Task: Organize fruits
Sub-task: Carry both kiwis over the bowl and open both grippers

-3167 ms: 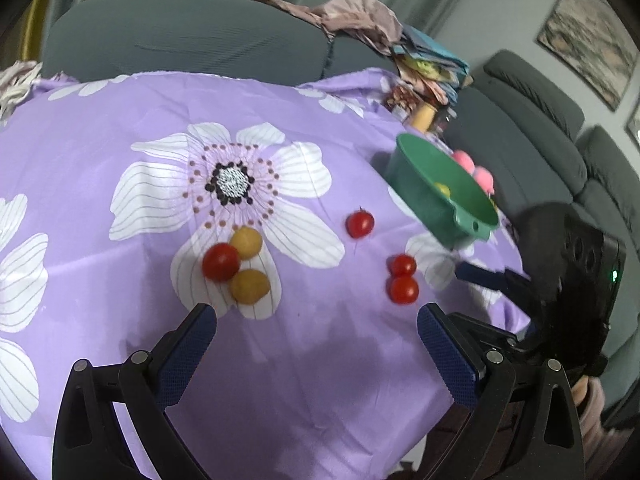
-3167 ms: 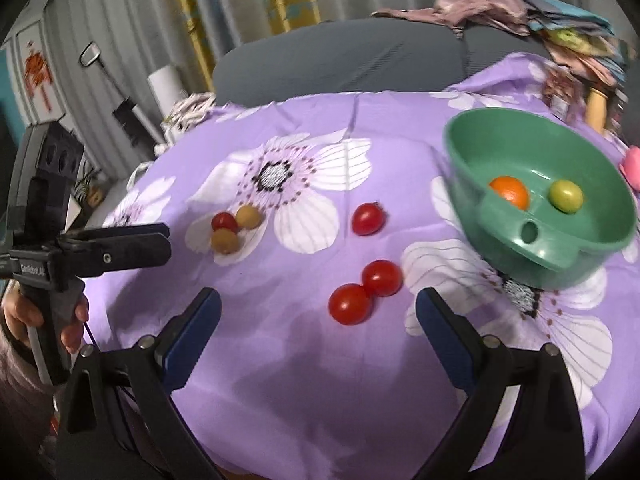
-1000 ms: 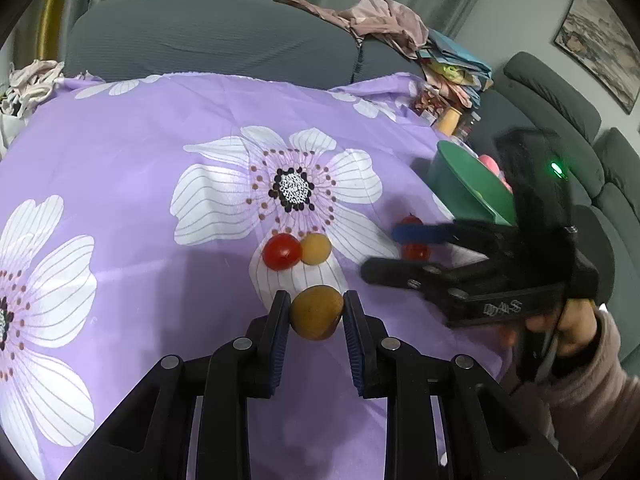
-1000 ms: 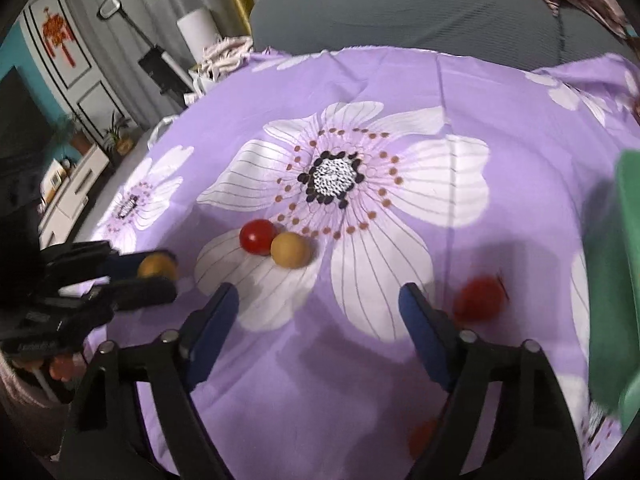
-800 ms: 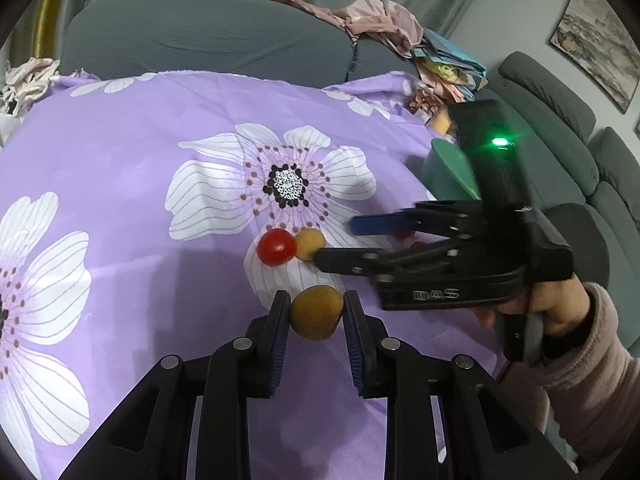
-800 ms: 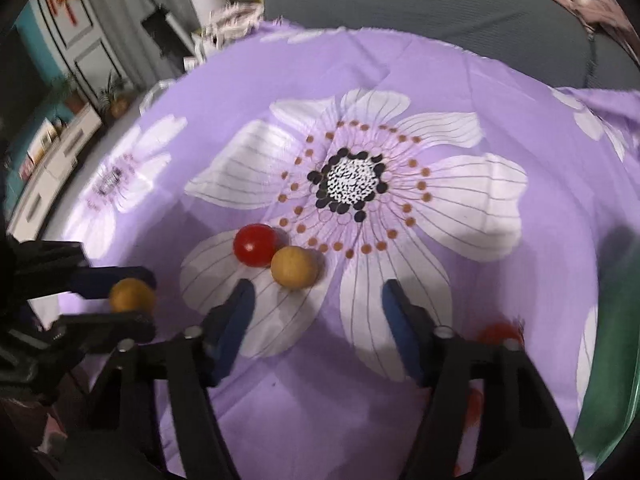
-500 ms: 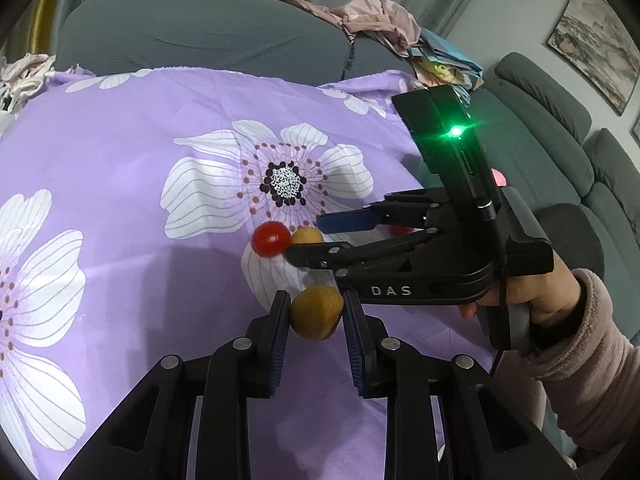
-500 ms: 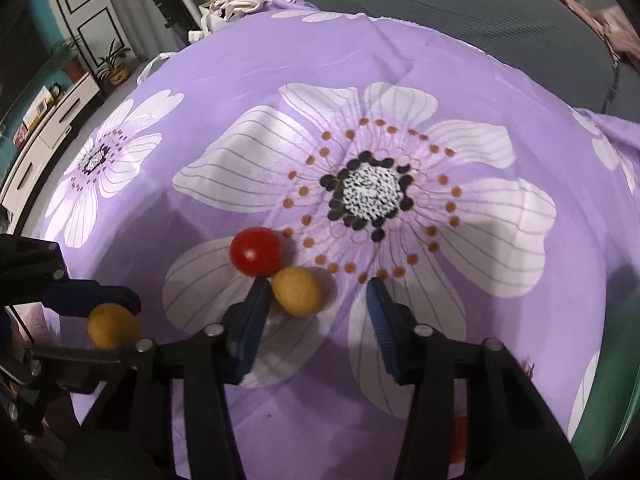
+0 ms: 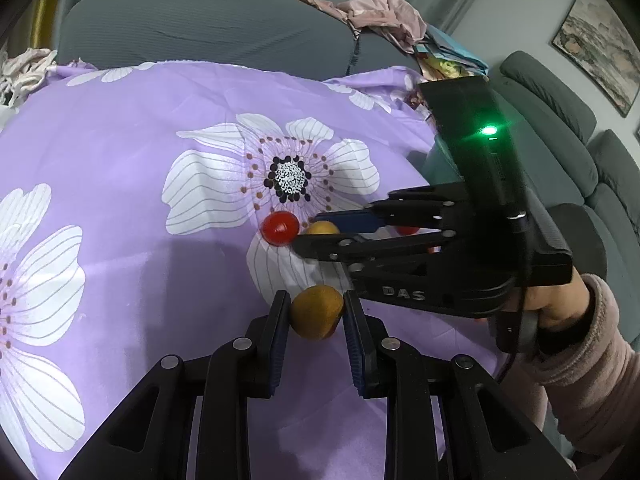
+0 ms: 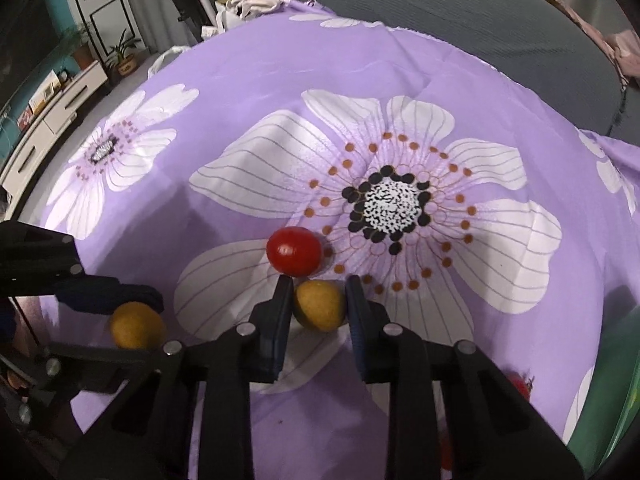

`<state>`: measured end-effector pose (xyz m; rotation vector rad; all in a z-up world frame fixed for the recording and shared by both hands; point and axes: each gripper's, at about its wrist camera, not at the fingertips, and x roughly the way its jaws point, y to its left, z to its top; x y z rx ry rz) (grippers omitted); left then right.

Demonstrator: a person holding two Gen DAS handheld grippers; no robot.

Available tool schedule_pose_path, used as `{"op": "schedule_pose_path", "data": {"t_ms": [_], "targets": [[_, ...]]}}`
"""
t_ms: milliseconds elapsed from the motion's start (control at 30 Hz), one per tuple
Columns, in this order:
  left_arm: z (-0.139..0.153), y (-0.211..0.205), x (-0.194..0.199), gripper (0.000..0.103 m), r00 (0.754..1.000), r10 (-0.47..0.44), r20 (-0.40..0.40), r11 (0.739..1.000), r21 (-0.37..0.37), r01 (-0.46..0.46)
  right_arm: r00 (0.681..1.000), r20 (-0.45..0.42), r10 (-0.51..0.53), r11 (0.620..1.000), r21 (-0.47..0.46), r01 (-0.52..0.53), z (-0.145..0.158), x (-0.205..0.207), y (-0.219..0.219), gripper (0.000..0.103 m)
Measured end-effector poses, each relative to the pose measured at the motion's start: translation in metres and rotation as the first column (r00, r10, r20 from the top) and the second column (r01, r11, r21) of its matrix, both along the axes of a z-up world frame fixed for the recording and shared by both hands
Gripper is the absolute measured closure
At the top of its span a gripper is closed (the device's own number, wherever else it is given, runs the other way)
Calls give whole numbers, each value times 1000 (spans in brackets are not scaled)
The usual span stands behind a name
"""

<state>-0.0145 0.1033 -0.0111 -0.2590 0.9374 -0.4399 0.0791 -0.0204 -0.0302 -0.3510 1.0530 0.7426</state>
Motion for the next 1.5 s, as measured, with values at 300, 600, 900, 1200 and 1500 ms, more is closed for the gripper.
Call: {"op": "schedule_pose_path", "data": {"t_ms": [300,600,900,1200,1500], "targets": [[6,-8,-4,77,1000,5,6,1000,24,-5,999,15,-46,995,92,44,16,-26,-28,76],[15,-22,-11,77,1000,-2,22,998,61,1,993,-14,-115,977,178,116,18,-48,-64,76],[24,-46,-10,77,999,-27,33,995,94,24,981,-9,-192,949,251,189,26,-61,-103,76],[39,-96,8,77,991,-112,79,986,131,101,953,38,-302,906,322,275,47,-65,-161,76],[52,-152,32,77,973,-203,112,971,152,185,896,71,-438,849,361,386,59,-62,-229,76]]}}
